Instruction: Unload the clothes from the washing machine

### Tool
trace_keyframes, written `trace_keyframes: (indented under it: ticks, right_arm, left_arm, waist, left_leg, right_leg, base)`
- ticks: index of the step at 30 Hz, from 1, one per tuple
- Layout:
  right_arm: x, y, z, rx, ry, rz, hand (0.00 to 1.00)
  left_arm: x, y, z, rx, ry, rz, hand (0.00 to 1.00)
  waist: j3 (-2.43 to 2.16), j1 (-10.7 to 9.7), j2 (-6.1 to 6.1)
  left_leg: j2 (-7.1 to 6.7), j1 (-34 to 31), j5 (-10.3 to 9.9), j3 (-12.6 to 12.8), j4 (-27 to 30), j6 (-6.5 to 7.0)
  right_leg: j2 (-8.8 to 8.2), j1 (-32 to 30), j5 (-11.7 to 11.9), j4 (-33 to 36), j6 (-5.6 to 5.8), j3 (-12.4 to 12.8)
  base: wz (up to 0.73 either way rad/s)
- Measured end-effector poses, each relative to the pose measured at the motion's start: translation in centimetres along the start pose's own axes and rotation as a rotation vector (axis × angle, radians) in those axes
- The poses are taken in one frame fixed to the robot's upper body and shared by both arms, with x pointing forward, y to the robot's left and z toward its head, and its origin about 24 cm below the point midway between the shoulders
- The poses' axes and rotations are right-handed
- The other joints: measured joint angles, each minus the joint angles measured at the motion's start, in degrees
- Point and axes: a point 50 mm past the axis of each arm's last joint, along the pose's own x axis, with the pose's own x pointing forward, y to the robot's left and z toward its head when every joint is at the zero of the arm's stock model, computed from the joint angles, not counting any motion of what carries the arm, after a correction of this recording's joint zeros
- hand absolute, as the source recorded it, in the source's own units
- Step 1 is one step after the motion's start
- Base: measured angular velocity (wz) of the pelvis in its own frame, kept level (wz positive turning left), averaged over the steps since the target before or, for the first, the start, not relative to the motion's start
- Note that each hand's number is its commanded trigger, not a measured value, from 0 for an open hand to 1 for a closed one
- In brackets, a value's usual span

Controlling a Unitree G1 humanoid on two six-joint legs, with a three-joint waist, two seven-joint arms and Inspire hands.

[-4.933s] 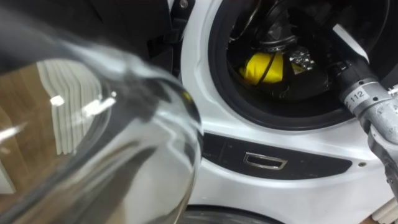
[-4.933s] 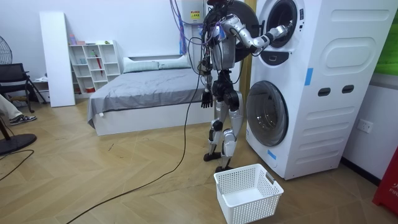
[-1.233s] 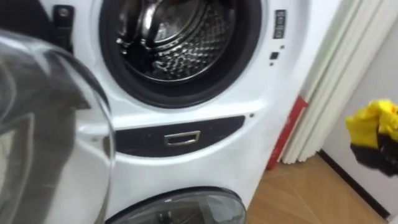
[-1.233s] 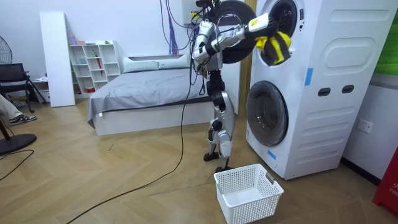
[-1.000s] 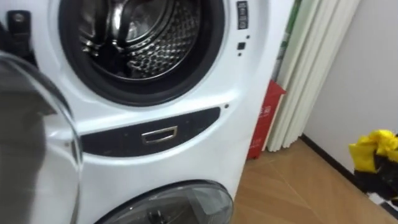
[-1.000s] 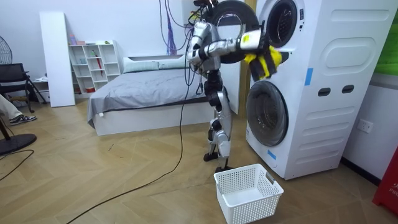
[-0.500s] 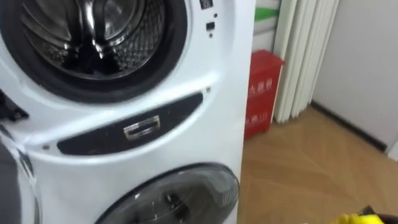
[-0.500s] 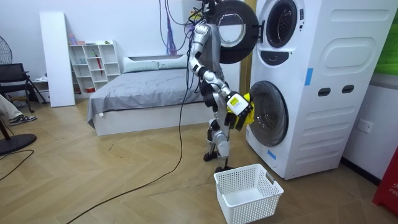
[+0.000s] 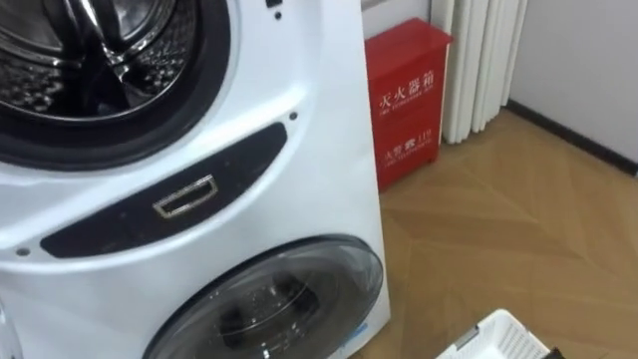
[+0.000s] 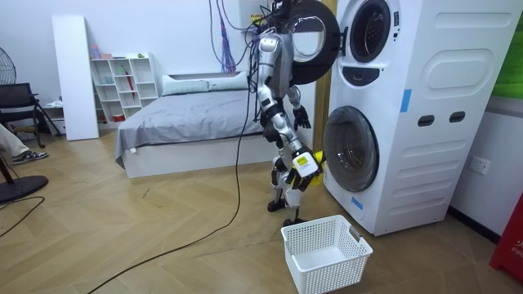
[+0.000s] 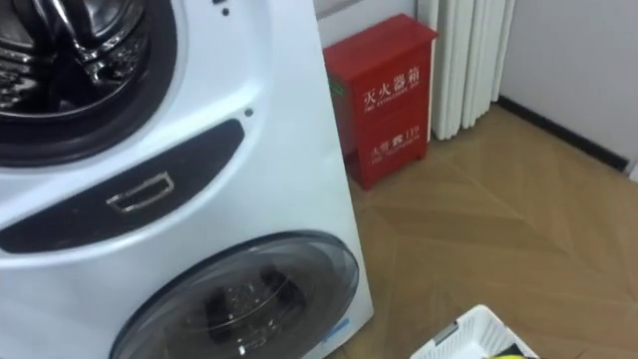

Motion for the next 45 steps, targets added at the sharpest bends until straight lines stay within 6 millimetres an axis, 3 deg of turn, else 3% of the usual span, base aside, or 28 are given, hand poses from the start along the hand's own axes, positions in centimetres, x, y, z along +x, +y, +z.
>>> trace_keyframes:
  ticks: [3, 5, 7, 9, 10, 12, 16, 24, 25, 27, 34, 45]
  right_arm:
    - [0.1, 0.0, -0.3, 0.0, 0.018, -0.026, 1.0]
    - [0.2, -0.1, -0.1, 0.002, 0.006, -0.05, 1.0]
    - [0.5, -0.3, 0.5, 0.006, -0.016, -0.085, 1.0]
    - [0.5, -0.3, 0.8, 0.007, -0.036, -0.108, 1.0]
    - [0.5, -0.3, 0.8, -0.002, -0.04, -0.114, 1.0]
    - [0.5, -0.3, 0.5, -0.004, -0.029, -0.119, 1.0]
    - [0.5, -0.3, 0.7, -0.011, -0.031, -0.143, 1.0]
    - [0.7, -0.2, 1.2, -0.005, -0.043, -0.194, 1.0]
    - [0.7, -0.3, 1.2, -0.005, -0.046, -0.213, 0.89]
    - [0.6, -0.3, 1.4, -0.01, -0.052, -0.236, 0.0]
    - [0.8, 0.2, 3.4, -0.012, -0.148, -0.252, 0.0]
    - [0.7, 0.6, 3.4, -0.019, -0.155, -0.256, 0.0]
  left_arm:
    - [0.0, -0.4, 0.1, -0.002, 0.001, -0.013, 0.0]
    - [0.0, -0.6, -0.2, 0.001, 0.011, -0.021, 0.0]
    - [0.0, -0.7, 0.0, 0.013, 0.002, -0.026, 0.0]
    - [0.0, -0.8, 0.3, 0.01, -0.011, -0.027, 0.0]
    - [0.0, -0.8, 0.4, -0.007, -0.018, -0.029, 0.0]
    - [0.0, -0.9, 0.9, -0.018, -0.037, -0.033, 0.0]
    - [0.0, -1.2, 1.3, -0.036, -0.049, -0.046, 0.0]
    - [-0.1, -1.5, 0.9, -0.086, -0.031, -0.061, 0.0]
    - [-0.1, -1.7, 0.9, -0.07, -0.033, -0.068, 0.0]
    - [-0.2, -2.0, 1.0, -0.049, -0.041, -0.077, 0.0]
    - [-0.2, -2.3, 1.0, -0.026, -0.056, -0.089, 0.0]
    - [-0.2, -2.4, 1.0, -0.027, -0.061, -0.09, 0.0]
  waist:
    - [-0.05, 0.44, 0.57]
    - [-0.3, 0.45, 1.07]
    - [-0.04, 0.28, 1.95]
    - [-0.08, 0.24, 2.54]
    - [-0.1, 0.11, 2.65]
    - [-0.19, 0.09, 2.88]
    - [-0.24, 0.3, 3.57]
    - [-0.19, 0.18, 3.82]
    - [-0.18, 0.16, 3.81]
    - [-0.16, 0.12, 3.85]
    - [0.26, 0.0, 3.38]
    - [0.52, -0.17, 3.04]
  left_leg:
    - [-0.16, -0.46, 0.74, -0.45, -0.08, -0.32]
    - [-0.22, -1.16, 1.51, -1.86, 0.06, -0.32]
    - [-0.97, -1.98, 1.78, -4.81, 0.05, -0.25]
    - [-1.1, -2.57, 2.32, -5.8, 0.02, -0.1]
    - [-1.2, -2.75, 2.46, -5.91, 0.01, -0.11]
    - [-1.83, -3.06, 2.46, -6.67, -0.18, -0.11]
    - [-2.0, -4.23, 2.46, -7.27, -0.44, -0.12]
    - [-1.93, -5.29, 2.46, -7.63, -0.46, -0.12]
    - [-1.98, -5.32, 2.46, -8.09, -0.42, -0.12]
    - [-2.06, -5.57, 2.46, -8.56, -0.32, -0.11]
    - [-2.88, -7.13, 2.46, -9.26, -0.35, -0.11]
    - [-3.1, -6.71, 3.18, -10.59, -1.16, -0.78]
  right_leg:
    - [0.18, -1.28, 0.28, 1.09, -0.44, 0.15]
    - [0.33, -1.71, 0.41, 1.54, -0.63, 0.05]
    - [0.28, -2.02, 0.44, 1.83, -0.69, -0.83]
    - [0.2, -2.52, 0.82, 1.95, -1.28, -1.34]
    - [0.16, -2.61, 1.5, 2.04, -2.29, -1.35]
    - [0.19, -2.8, 1.87, 2.16, -2.8, -1.26]
    - [0.39, -4.31, 1.87, 2.81, -2.91, -1.0]
    - [0.89, -5.81, 1.7, 3.54, -3.31, -0.51]
    - [0.88, -6.0, 1.52, 4.05, -3.59, -0.53]
    - [0.89, -6.26, 1.31, 4.4, -3.81, -0.56]
    - [0.54, -8.66, 0.17, 6.56, -4.28, -0.79]
    - [0.41, -8.87, -1.8, 8.09, -3.84, -1.92]
  base:
    - [-0.03]
    - [-0.09]
    - [-0.02]
    - [0.1]
    - [0.18]
    - [0.19]
    - [0.05]
    - [-0.06]
    - [-0.1]
    - [0.03]
    - [0.05]
    - [0.02]
